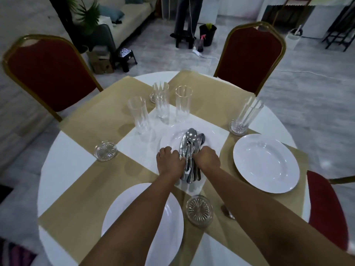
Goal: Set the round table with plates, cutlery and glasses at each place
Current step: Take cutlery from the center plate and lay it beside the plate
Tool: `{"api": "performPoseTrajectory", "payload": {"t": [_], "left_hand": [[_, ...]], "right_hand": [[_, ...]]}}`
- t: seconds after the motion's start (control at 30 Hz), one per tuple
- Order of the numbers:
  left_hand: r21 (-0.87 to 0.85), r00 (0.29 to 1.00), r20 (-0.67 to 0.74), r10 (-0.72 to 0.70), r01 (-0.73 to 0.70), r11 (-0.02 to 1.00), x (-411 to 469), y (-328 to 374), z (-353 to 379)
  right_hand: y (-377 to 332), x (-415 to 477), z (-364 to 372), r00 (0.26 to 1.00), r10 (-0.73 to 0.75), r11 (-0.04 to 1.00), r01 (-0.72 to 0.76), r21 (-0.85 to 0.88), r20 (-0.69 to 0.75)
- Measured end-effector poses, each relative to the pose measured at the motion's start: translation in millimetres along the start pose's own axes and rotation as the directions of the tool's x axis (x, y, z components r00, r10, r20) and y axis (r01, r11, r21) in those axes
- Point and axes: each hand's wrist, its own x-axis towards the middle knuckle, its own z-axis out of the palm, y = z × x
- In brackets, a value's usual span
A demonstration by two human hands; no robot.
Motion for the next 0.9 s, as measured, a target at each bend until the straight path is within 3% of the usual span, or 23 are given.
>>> {"api": "performPoseTrajectory", "payload": {"t": [0.2,0.4,0.7,0.9], "left_hand": [[0.037,0.996,-0.057,0.062,-0.060,0.998,-0.1,10.3,-2.9],[0.036,0.994,-0.026,0.103,-0.102,0.994,5.4,29.8,-3.3],[0.003,0.994,0.074,-0.086,0.086,0.996,28.1,48.0,-4.8],[-0.293,0.927,0.235,-0.292,0.354,0.888,35.0,40.5,-16.2]], "right_hand": [[2.6,2.7,-3.1,0.999,0.022,0.997,-0.024,0.076,0.028],[15.8,4.3,-7.4,1.000,0.022,0.996,-0.021,0.086,-0.018],[30.3,6.6,-15.1,1.000,0.013,0.987,-0.012,0.162,-0.010],[31.4,4.8,-16.4,0.998,-0.016,0.987,0.026,0.158,-0.061]]}}
